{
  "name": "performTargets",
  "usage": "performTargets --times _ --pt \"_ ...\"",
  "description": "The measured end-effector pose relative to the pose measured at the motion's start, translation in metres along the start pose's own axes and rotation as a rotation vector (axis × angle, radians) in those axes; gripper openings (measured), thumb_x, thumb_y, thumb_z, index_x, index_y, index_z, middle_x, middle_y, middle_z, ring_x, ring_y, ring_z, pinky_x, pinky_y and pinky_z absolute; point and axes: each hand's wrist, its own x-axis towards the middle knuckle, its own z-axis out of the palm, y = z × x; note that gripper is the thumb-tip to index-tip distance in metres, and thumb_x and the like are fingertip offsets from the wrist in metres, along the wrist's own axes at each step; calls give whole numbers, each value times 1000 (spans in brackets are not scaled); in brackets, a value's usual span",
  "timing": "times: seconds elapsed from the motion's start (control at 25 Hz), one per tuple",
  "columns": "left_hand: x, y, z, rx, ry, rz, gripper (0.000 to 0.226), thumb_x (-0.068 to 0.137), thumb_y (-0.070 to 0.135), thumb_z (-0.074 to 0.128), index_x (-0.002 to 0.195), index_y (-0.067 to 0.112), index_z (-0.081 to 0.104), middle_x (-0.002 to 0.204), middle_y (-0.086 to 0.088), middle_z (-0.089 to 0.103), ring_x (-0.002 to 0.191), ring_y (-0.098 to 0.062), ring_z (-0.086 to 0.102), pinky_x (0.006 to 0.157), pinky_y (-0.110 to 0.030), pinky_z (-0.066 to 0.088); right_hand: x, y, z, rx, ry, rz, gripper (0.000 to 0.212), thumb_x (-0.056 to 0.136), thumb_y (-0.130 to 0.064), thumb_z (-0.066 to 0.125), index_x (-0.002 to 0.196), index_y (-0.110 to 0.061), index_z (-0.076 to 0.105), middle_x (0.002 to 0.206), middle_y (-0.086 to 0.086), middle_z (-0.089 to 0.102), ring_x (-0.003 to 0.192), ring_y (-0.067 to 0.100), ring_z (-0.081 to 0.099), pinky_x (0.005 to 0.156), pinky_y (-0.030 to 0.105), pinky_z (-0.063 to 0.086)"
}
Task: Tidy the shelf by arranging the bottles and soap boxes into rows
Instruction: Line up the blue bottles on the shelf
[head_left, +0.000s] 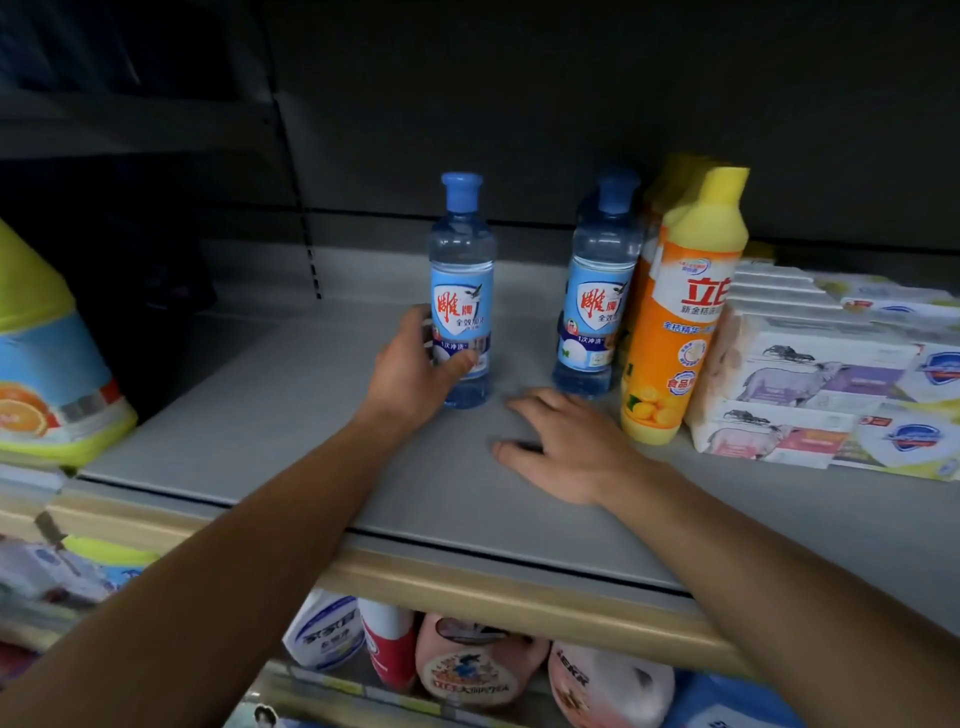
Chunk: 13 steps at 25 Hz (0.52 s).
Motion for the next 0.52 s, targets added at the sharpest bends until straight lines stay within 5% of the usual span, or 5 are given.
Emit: performTargets --times 0.52 --pt "138 -42 60 127 119 43 50 87 20 70 131 8 50 127 -11 61 114 -26 58 98 -38 48 -1 1 1 73 82 -32 70 83 -69 40 142 -33 39 144 -14 37 133 13 33 110 32 29"
